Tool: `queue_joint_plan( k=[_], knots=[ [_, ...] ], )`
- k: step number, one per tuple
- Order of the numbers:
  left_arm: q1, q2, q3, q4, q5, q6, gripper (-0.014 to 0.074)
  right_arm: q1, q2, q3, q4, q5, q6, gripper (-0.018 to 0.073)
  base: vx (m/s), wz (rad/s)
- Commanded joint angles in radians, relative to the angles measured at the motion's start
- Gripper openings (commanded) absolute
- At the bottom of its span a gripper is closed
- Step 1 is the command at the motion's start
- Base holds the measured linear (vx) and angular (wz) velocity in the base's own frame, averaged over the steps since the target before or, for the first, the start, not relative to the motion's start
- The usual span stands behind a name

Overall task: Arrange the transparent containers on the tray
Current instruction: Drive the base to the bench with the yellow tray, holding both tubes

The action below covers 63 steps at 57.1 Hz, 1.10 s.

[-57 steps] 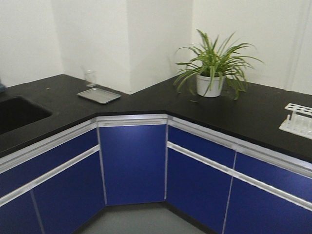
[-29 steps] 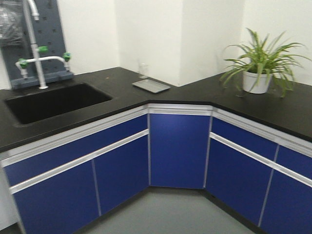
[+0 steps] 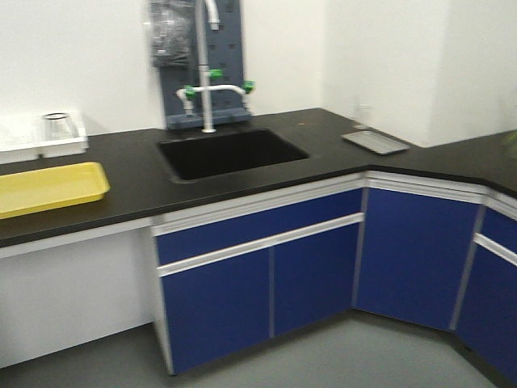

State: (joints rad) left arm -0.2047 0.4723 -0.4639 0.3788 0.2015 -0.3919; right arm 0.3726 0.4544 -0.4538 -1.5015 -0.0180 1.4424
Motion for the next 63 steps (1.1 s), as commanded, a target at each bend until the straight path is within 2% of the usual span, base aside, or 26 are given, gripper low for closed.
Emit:
queue_joint_plan(
  k=[1,33,63],
  knots=[
    [-0.004,0.003,-0.030,-0.003,-0.073,-0.005,-0.0001,-0.004,0.005,-0.030,-0.006,0.000,-0.003,-0.0011,-0.01,0.61],
    [-0.004,0.003,-0.030,-0.003,-0.073,-0.005,-0.0001,-0.004,0.005,-0.030,-0.006,0.009,-0.003,-0.0011,0.11,0.62],
    [-0.004,0.003,-0.030,-0.003,-0.073,-0.005,-0.0001,-0.004,0.005,-0.030,-0.006,0.009,-0.003,-0.0011,0.26,0.23]
  ],
)
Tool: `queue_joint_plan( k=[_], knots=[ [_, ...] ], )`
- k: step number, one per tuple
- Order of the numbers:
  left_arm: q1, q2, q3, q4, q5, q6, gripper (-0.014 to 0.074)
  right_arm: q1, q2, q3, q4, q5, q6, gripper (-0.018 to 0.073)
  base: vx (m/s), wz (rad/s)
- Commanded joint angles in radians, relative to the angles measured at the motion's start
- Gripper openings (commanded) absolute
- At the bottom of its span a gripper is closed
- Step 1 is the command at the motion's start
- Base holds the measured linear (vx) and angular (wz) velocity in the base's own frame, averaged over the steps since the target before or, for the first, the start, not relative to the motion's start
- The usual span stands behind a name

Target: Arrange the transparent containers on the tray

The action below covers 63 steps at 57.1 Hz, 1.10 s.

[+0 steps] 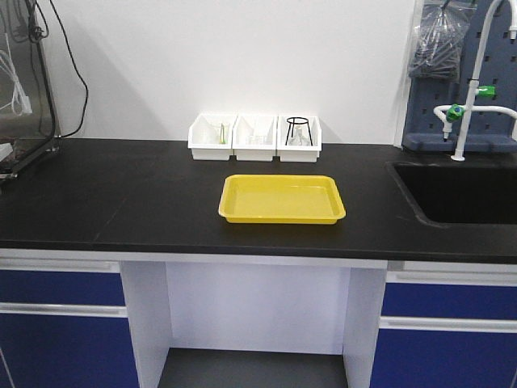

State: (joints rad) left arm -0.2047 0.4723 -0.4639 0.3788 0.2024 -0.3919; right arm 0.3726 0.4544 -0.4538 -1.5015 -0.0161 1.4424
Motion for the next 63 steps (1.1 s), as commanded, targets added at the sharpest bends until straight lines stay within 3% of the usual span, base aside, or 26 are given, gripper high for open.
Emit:
queue_joint_plan(
  k=[1,63],
  knots=[
    [-0.004,0.003,-0.030,-0.003,-0.074,-0.005,-0.0001,-0.004,0.005,-0.030,-0.006,0.007,-0.003,-0.0011,0.34,0.00],
    [-0.004,0.003,-0.030,-0.003,-0.073,-0.005,-0.0001,-0.004,0.005,-0.030,-0.006,0.006,-0.003,-0.0011,0.43,-0.06]
  ],
)
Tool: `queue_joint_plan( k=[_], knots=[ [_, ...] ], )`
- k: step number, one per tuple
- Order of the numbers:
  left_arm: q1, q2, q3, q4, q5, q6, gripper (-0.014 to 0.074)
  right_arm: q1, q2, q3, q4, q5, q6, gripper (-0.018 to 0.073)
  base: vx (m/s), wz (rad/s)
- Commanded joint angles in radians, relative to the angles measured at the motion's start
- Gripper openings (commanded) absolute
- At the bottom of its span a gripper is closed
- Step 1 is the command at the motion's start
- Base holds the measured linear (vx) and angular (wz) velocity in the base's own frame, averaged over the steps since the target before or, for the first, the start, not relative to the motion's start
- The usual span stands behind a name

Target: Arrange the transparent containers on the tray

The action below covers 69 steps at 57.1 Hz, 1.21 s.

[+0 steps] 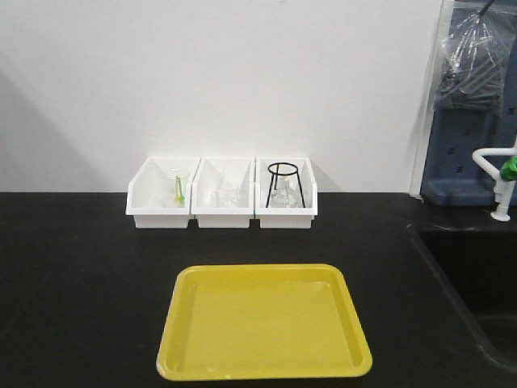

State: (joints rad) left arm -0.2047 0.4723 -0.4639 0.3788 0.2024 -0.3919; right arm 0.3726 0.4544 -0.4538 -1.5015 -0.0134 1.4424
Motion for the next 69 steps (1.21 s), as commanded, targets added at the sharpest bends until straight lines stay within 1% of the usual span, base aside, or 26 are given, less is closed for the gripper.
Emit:
queue_joint_plan(
  k=[1,32,69],
  knots=[
    [-0.004,0.003,-0.030,-0.003,-0.073,-0.005,-0.0001,-0.004,0.005,-0.030,-0.006,0.003,-0.003,-0.0011,0.44,0.05],
    [-0.004,0.003,-0.030,-0.003,-0.073,-0.005,-0.0001,-0.004,0.005,-0.030,-0.006,0.003,-0.003,-0.0011,0.34,0.01],
    [-0.004,0.003,-0.030,-0.003,-0.073,-0.005,-0.0001,-0.004,0.005,-0.030,-0.006,0.003,-0.003,-0.0011,0.06,-0.02]
  ],
)
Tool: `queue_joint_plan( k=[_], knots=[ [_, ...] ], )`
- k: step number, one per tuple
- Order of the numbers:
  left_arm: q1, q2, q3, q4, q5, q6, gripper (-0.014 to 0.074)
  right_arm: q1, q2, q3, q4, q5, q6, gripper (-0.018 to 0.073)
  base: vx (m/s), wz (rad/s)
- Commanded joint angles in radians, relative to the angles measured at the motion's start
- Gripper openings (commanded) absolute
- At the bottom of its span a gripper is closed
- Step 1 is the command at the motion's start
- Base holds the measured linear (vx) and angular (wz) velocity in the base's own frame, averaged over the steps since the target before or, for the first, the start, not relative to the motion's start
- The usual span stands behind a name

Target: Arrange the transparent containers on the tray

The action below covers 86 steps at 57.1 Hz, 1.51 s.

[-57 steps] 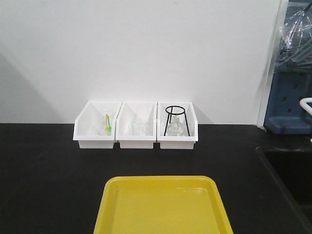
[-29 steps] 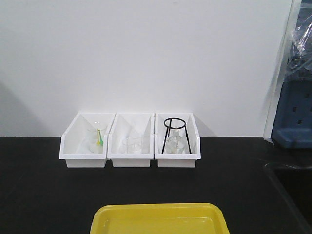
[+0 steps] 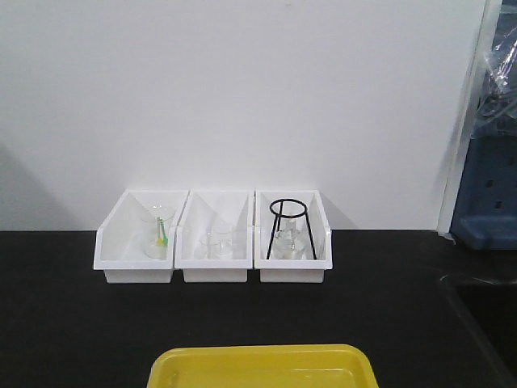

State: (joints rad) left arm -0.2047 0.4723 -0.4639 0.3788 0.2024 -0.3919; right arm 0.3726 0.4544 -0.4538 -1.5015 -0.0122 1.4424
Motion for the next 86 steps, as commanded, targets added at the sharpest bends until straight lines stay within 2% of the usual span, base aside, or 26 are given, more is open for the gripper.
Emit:
queue_joint_plan(
  k=[1,7,12,24,32,40,47,51,57,60,63,67,71,75,86],
  knots=[
    [-0.004,0.003,-0.030,-0.003,-0.073,-0.005,-0.0001,-0.004,0.005,-0.030,-0.006,0.002,-0.003,-0.0011,0.00,0.00],
    [-0.004,0.003,-0.030,0.004,-0.073,-0.005,-0.0001,-0.004,0.005,-0.030,-0.006,0.002,-0.003,-0.0011,0.00,0.00],
    [-0.004,0.003,-0.030,0.065,-0.073,-0.005,-0.0001,-0.004,0.005,-0.030,-0.006,0.002,-0.003,-0.0011,0.00,0.00],
    [-0.004,0.003,-0.030,0.063,-0.073,-0.007,-0.0001,-0.004,0.005,-0.030,-0.006,0.002,-0.003,-0.0011,0.00,0.00],
    [-0.004,0.003,-0.030,0.022,-0.079,-0.008,-0.0001,-0.004,0.005,-0.030,-0.006,-0.009,-0.003,-0.0011,0.00,0.00],
    [-0.004,0.025,-0.036,-0.073,-0.040,-0.007,-0.0001,-0.004,0.005,-0.030,-0.007,-0.005,-0.003,-0.0011,0.00,0.00],
    [-0.004,0.147,-0.119,-0.195,0.140,-0.004,-0.0001,-0.004,0.011,-0.030,-0.027,-0.001,-0.003,-0.0011,0.00,0.00],
    [-0.005,0.226,-0.179,-0.279,0.215,0.029,-0.0001,-0.004,0.016,-0.030,-0.029,-0.001,-0.003,-0.0011,0.00,0.00],
    [-0.005,0.377,-0.283,-0.455,0.295,0.180,-0.0001,-0.004,0.030,-0.030,-0.029,-0.001,-0.003,-0.0011,0.00,0.00],
    [-0.005,0.463,-0.351,-0.579,0.340,0.304,-0.0001,-0.004,0.038,-0.030,-0.029,-0.001,-0.003,-0.0011,0.00,0.00],
    [-0.005,0.539,-0.401,-0.691,0.368,0.392,-0.0001,-0.004,0.048,-0.030,-0.028,-0.001,-0.003,-0.0011,0.00,0.00],
    [-0.005,0.657,-0.476,-0.806,0.398,0.472,-0.0001,-0.004,0.065,-0.030,-0.028,-0.001,-0.003,-0.0011,0.00,0.00],
    [-0.005,0.771,-0.545,-0.887,0.411,0.502,-0.0001,-0.004,0.079,-0.030,-0.028,-0.001,-0.003,-0.0011,0.00,0.00],
    [-0.005,0.875,-0.610,-0.920,0.423,0.502,-0.0001,-0.004,0.093,-0.030,-0.028,-0.001,-0.003,-0.0011,0.00,0.00],
    [-0.016,1.132,-0.791,-0.924,0.556,0.498,-0.0001,-0.004,0.124,-0.030,-0.028,-0.002,-0.003,-0.0011,0.00,0.00]
  ],
)
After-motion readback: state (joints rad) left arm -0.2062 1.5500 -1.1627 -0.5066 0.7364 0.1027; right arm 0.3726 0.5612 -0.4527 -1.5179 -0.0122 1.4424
